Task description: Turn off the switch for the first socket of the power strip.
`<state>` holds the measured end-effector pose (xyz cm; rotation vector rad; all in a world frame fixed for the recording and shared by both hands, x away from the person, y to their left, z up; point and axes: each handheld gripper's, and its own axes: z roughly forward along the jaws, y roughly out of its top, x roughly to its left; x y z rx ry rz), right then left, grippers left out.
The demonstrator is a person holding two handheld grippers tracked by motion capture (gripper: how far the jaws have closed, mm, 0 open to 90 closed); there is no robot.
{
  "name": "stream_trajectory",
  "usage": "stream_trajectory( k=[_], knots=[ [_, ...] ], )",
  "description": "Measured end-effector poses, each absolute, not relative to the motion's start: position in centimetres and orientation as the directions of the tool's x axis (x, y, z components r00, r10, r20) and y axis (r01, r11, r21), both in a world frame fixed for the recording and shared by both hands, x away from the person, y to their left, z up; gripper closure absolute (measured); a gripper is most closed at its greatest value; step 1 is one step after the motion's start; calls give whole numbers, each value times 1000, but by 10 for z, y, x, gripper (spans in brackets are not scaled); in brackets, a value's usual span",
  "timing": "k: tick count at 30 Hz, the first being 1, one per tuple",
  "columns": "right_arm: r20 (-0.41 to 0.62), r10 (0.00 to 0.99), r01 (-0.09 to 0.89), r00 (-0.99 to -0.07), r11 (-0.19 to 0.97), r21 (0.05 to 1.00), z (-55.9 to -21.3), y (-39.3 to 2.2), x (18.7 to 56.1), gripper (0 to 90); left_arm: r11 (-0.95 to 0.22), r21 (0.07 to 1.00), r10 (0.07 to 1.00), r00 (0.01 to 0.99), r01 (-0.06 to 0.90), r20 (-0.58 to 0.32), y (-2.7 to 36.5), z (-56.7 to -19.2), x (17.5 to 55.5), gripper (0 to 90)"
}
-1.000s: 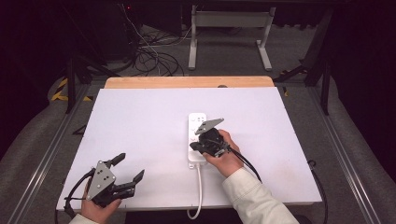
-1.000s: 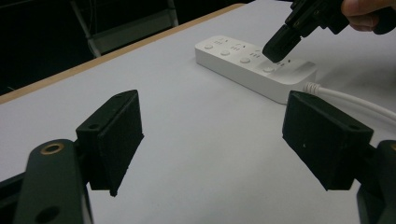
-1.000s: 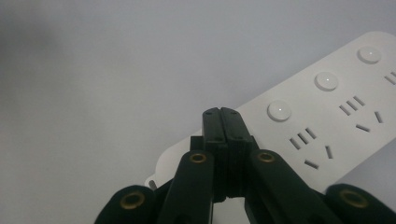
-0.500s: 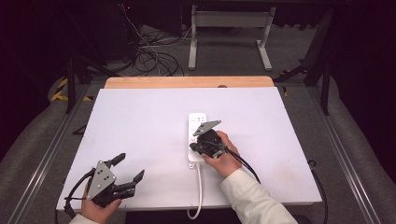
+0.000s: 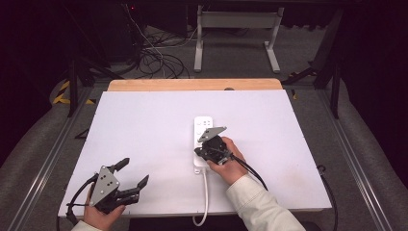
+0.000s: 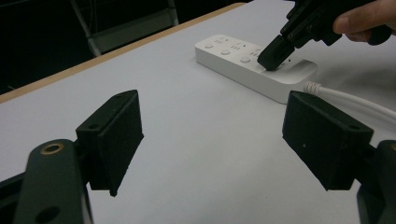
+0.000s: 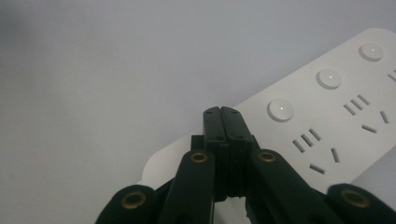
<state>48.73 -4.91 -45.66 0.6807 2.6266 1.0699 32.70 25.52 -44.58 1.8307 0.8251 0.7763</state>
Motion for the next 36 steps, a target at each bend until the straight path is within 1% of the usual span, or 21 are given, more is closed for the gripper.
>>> stream_trajectory(
  k=[23, 34, 36],
  knots=[
    [-72, 518, 314, -852, 617, 722, -460, -48, 480, 900, -331, 922, 804, 572, 199, 165, 255, -445, 327, 206],
    [-67, 525, 318, -848, 607, 728, -462, -48, 479, 900, -325, 924, 804, 573, 203, 156, 255, -446, 327, 206],
    [-30, 532, 338, -846, 579, 742, -458, -52, 482, 900, -329, 923, 802, 575, 200, 161, 255, -445, 327, 206]
  ],
)
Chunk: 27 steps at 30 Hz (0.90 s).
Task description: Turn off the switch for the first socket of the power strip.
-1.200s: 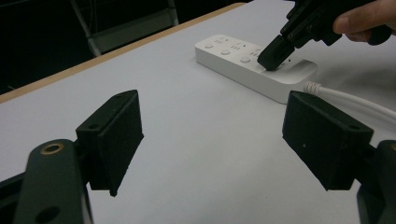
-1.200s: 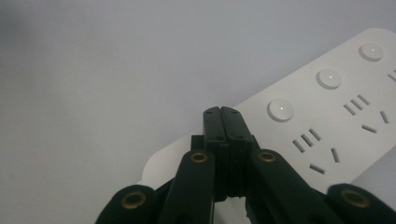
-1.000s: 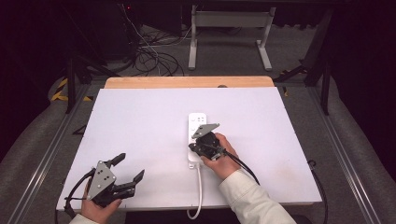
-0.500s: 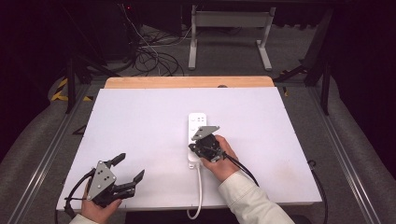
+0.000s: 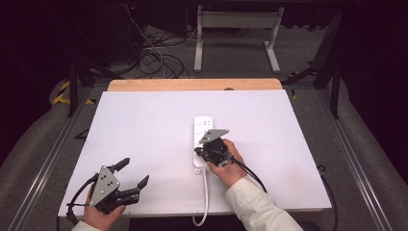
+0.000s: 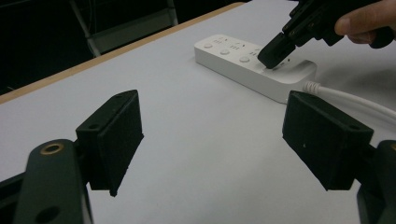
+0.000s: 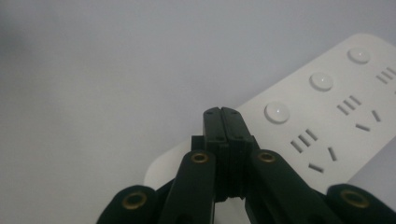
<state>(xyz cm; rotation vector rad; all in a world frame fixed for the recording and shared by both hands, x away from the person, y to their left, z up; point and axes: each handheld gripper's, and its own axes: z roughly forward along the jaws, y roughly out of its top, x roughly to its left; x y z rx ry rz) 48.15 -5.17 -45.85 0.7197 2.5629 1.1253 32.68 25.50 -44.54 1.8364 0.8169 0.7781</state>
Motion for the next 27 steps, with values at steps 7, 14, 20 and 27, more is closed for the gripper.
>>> stream_trajectory(
  k=[7, 14, 20, 27],
  knots=[
    [-18, 506, 294, -863, 529, 796, -438, -58, 474, 900, -330, 924, 801, 576, 195, 164, 256, -445, 328, 206],
    [-32, 499, 272, -866, 524, 807, -429, -62, 469, 900, -330, 924, 801, 576, 194, 165, 256, -445, 327, 206],
    [-40, 480, 247, -876, 520, 817, -422, -62, 465, 900, -327, 924, 802, 576, 198, 161, 256, -445, 328, 206],
    [-46, 471, 235, -881, 519, 822, -419, -64, 464, 900, -321, 925, 803, 577, 205, 151, 256, -446, 328, 206]
  ],
)
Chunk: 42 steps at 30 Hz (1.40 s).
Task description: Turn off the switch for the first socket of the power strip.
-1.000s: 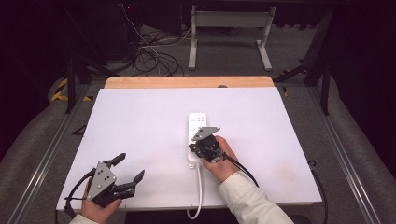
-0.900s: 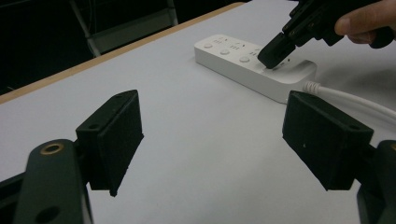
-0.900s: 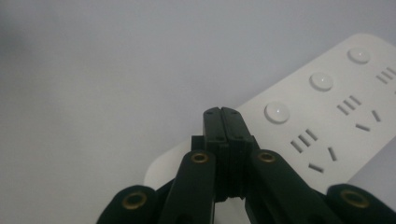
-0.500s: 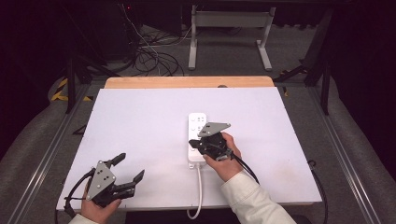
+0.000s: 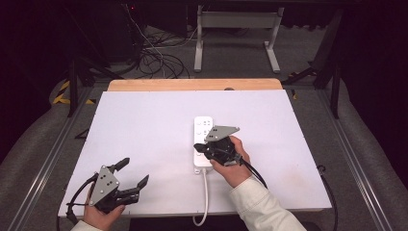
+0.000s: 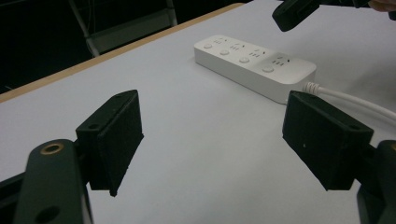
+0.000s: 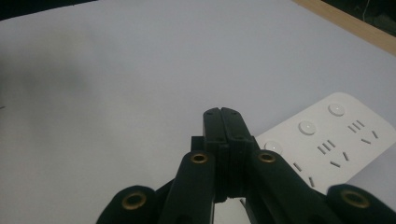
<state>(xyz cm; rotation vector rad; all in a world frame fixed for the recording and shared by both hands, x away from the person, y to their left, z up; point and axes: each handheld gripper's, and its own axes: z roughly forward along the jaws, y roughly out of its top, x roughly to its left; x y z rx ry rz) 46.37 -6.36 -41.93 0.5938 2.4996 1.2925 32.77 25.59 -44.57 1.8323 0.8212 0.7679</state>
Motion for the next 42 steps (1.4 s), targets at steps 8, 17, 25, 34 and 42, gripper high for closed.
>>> stream_trajectory(
  k=[8, 17, 25, 34, 42],
  knots=[
    [-38, 462, 235, -886, 517, 823, -416, -66, 463, 800, -320, 925, 803, 577, 205, 150, 256, -446, 328, 206],
    [-77, 469, 186, -880, 488, 853, -403, -78, 456, 505, -322, 925, 803, 576, 202, 154, 256, -445, 328, 205],
    [-70, 488, 175, -870, 439, 881, -392, -107, 448, 373, -329, 924, 801, 577, 197, 162, 257, -445, 328, 205],
    [-71, 514, 176, -855, 415, 893, -392, -138, 438, 314, -322, 925, 803, 575, 200, 155, 257, -445, 327, 204],
    [-33, 542, 211, -840, 382, 900, -404, -167, 433, 291, -316, 928, 805, 574, 200, 150, 256, -445, 328, 201]
  ],
)
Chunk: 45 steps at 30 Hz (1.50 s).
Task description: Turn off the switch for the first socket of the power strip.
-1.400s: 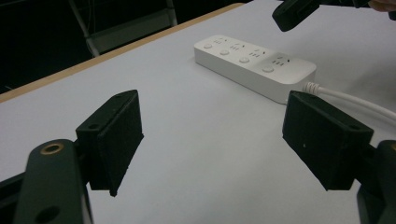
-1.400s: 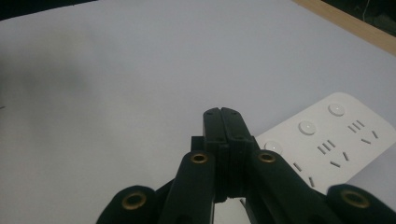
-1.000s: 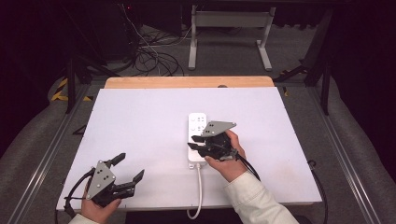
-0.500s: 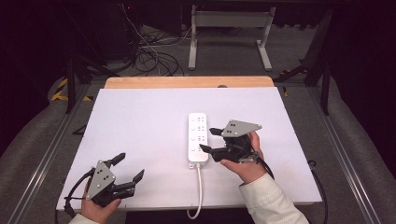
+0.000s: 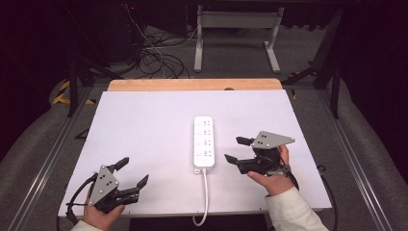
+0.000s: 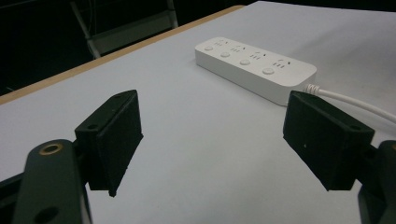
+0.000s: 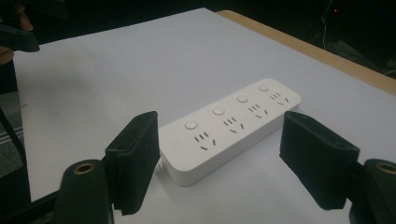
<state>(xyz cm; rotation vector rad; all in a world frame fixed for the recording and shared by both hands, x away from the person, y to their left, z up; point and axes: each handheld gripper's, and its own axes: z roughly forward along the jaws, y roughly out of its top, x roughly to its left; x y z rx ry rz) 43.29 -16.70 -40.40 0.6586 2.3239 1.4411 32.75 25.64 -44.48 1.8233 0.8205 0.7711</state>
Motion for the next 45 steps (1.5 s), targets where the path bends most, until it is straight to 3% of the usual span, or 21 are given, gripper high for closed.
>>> stream_trajectory(
  k=[16, 38, 45],
  knots=[
    [-14, 587, 258, -809, 377, 890, -435, -215, 420, 242, -328, 924, 803, 573, 198, 162, 256, -445, 328, 201],
    [23, 617, 347, -786, 410, 843, -475, -233, 410, 229, -324, 918, 803, 580, 231, 137, 259, -449, 329, 186],
    [-3, 620, 333, -785, 425, 842, -474, -230, 408, 231, -337, 915, 803, 575, 224, 155, 258, -449, 331, 186]
  ],
)
